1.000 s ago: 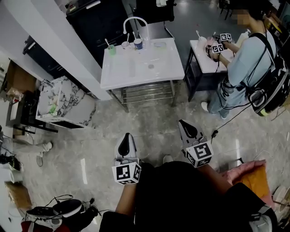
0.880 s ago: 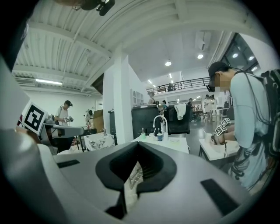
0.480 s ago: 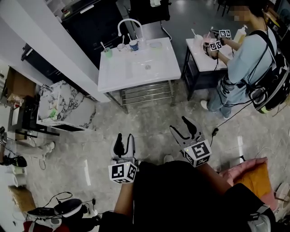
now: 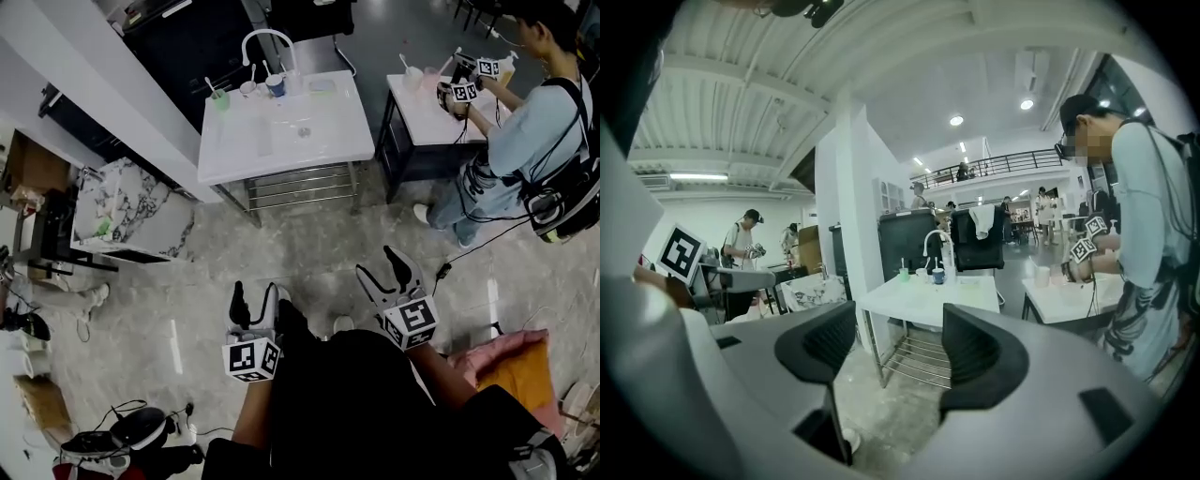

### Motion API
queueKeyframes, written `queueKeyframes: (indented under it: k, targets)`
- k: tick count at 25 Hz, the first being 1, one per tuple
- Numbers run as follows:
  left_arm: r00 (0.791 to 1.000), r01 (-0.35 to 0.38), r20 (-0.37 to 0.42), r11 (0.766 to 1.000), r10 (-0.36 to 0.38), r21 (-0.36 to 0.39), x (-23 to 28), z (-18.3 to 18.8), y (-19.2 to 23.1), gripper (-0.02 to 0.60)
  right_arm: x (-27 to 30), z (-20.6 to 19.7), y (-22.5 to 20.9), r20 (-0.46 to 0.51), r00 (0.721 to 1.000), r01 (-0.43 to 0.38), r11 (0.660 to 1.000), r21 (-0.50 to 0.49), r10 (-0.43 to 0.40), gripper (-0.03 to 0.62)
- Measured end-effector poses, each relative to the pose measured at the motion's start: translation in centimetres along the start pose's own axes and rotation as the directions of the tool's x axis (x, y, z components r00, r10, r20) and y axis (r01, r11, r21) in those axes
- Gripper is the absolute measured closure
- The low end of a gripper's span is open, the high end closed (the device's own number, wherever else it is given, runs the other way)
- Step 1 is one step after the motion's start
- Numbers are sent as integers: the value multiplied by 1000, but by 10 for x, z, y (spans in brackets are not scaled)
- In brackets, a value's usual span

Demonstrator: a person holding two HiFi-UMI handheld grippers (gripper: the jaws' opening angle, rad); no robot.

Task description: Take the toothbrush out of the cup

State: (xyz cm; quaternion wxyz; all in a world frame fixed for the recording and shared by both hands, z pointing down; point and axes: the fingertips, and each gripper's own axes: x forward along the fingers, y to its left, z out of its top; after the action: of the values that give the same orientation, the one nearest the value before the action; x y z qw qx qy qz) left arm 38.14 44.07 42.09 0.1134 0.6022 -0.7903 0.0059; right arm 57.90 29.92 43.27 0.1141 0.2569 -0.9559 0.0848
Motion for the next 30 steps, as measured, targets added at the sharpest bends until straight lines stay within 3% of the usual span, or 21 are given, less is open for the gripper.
queueKeyframes:
  k: [5,11,17,25,30]
  targets:
    - [1000,-4,13,1000,4,0,23,-2,14,281,15,-6,-9,7,999,39,999,11,-39,322]
    - [997,70,17,998,-70,-3,77,12,19,282,51,10,-21,-13,997,76,997,-9,-76,322]
    - [996,88,31,996,-89,32,150,13,56,282,126,1,-43,-32,996,82,997,-10,-83,322]
    - [988,156,23,988,-155,-9,223,74,132,282,228,86,-23,-28,994,107,993,-43,-108,322]
    - [982,184,39,983,-184,14,274,106,182,282,300,121,-14,-16,993,117,992,-56,-118,322]
